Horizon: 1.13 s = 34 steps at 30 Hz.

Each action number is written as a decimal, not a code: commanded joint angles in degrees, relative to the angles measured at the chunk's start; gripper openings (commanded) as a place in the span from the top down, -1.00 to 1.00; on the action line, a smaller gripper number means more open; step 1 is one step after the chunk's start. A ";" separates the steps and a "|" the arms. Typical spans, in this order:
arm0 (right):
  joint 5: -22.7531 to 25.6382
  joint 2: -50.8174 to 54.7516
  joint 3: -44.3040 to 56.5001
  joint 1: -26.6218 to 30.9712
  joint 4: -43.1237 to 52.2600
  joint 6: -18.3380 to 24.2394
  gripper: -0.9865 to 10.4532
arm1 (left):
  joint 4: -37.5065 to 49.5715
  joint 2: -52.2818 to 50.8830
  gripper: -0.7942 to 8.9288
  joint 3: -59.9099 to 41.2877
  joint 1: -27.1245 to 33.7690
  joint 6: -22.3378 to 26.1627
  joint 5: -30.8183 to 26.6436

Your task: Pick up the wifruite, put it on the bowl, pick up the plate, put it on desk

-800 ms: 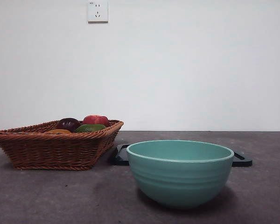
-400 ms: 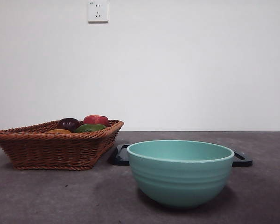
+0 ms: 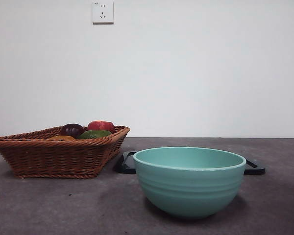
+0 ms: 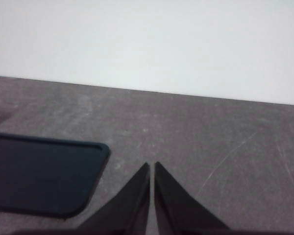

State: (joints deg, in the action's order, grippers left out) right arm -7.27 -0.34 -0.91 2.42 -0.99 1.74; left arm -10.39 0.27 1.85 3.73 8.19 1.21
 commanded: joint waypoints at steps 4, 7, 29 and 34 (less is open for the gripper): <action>1.38 0.13 0.31 0.20 -4.70 0.26 0.82 | -0.42 -0.09 0.82 -1.18 0.11 -0.31 -0.24; 1.53 0.13 0.31 0.20 -9.35 0.46 0.82 | -0.39 -0.09 0.82 -1.18 0.11 -0.31 -0.24; 1.73 0.13 0.24 0.20 -8.00 0.44 0.82 | -0.39 -0.09 0.82 -1.18 0.11 -0.31 -0.24; 1.73 0.13 0.24 0.20 -8.00 0.42 0.82 | -0.39 -0.09 0.82 -1.18 0.11 -0.31 -0.24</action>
State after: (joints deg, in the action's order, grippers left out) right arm -5.72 -0.36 -0.97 2.59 -9.43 1.76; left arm -10.39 0.27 1.85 3.73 8.19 1.21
